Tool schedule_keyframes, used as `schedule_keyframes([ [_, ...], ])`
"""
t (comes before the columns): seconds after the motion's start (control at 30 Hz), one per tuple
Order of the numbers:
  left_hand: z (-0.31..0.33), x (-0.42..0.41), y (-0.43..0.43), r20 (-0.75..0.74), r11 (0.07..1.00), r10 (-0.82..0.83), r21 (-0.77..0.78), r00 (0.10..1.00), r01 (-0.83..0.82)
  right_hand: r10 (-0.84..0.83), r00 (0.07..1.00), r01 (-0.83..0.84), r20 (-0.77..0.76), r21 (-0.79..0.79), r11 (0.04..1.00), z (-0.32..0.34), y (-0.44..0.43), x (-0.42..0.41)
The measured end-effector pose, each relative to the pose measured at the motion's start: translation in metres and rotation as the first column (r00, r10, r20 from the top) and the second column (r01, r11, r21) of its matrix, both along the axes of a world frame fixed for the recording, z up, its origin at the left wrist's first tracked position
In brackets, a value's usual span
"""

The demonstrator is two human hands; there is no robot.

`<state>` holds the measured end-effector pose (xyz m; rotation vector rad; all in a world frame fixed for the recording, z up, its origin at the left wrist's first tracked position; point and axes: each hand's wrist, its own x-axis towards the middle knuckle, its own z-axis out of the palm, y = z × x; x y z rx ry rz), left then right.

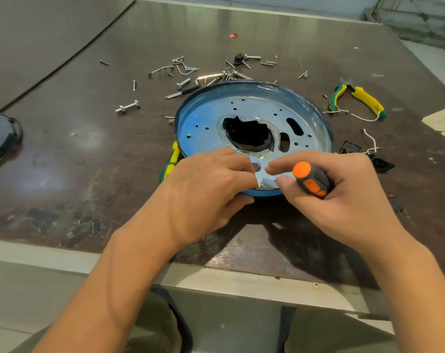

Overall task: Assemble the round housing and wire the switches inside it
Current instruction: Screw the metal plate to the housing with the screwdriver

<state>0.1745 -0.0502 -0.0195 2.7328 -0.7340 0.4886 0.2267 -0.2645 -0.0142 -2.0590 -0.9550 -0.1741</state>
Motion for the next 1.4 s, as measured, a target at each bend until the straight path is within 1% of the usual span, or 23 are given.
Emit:
schedule_keyframes([
  [0.07, 0.0, 0.0, 0.0, -0.011, 1.0, 0.008, 0.002, 1.0, -0.008, -0.085, 0.996, 0.085, 0.019, -0.045, 0.995, 0.005, 0.005, 0.0],
  [0.13, 0.0, -0.001, 0.0, -0.008, 1.0, 0.013, 0.01, 1.0, -0.013, -0.186, 0.982, 0.188, 0.03, -0.142, 0.972, 0.011, 0.01, 0.002],
  [0.2, 0.0, 0.0, 0.0, 0.001, 1.0, 0.014, 0.015, 1.0, -0.014, -0.226, 0.974, 0.227, 0.031, -0.246, 0.942, 0.018, 0.014, 0.004],
  [0.33, 0.001, -0.001, 0.0, -0.013, 1.0, 0.003, -0.008, 1.0, -0.003, -0.185, 0.982, 0.183, 0.039, -0.447, 0.876, 0.036, 0.023, 0.006],
  [0.43, -0.003, -0.001, 0.001, -0.039, 0.999, 0.035, -0.034, 0.999, -0.037, -0.126, 0.987, 0.161, 0.1, -0.605, 0.78, 0.049, 0.033, 0.015],
  [0.47, -0.004, -0.001, 0.001, -0.051, 0.998, 0.047, -0.037, 0.998, -0.049, -0.101, 0.991, 0.133, 0.087, -0.648, 0.75, 0.051, 0.036, 0.018],
  [0.53, -0.005, -0.001, 0.001, -0.057, 0.997, 0.059, -0.047, 0.997, -0.062, -0.08, 0.997, 0.047, -0.014, -0.698, 0.715, 0.051, 0.04, 0.023],
  [0.6, -0.006, -0.001, 0.002, -0.052, 0.996, 0.072, -0.05, 0.996, -0.075, -0.1, 0.988, -0.013, -0.121, -0.698, 0.716, 0.049, 0.04, 0.028],
  [0.7, -0.005, -0.001, 0.003, -0.031, 0.996, 0.087, -0.016, 0.996, -0.087, -0.099, 0.982, -0.037, -0.159, -0.685, 0.727, 0.048, 0.039, 0.034],
  [0.8, -0.004, -0.004, 0.003, 0.053, 0.992, 0.124, 0.02, 0.991, -0.125, -0.064, 0.969, -0.111, -0.238, -0.653, 0.749, 0.047, 0.042, 0.038],
  [0.87, -0.004, -0.006, 0.001, 0.044, 0.988, 0.154, 0.013, 0.987, -0.155, -0.047, 0.948, -0.168, -0.315, -0.621, 0.766, 0.048, 0.042, 0.04],
  [0.93, -0.007, -0.009, 0.0, 0.044, 0.986, 0.168, -0.005, 0.985, -0.168, -0.052, 0.933, -0.192, -0.355, -0.616, 0.764, 0.05, 0.042, 0.04],
  [1.1, -0.018, -0.013, -0.001, 0.097, 0.987, 0.157, -0.056, 0.983, -0.152, -0.092, 0.937, -0.152, -0.337, -0.631, 0.761, 0.05, 0.042, 0.039],
  [1.27, -0.022, -0.007, 0.004, 0.114, 0.99, 0.127, -0.077, 0.985, -0.119, -0.097, 0.941, -0.126, -0.324, -0.603, 0.788, 0.049, 0.046, 0.037],
  [1.4, -0.025, -0.005, 0.003, 0.134, 0.988, 0.127, -0.102, 0.983, -0.114, -0.087, 0.936, -0.146, -0.34, -0.602, 0.785, 0.049, 0.047, 0.038],
])
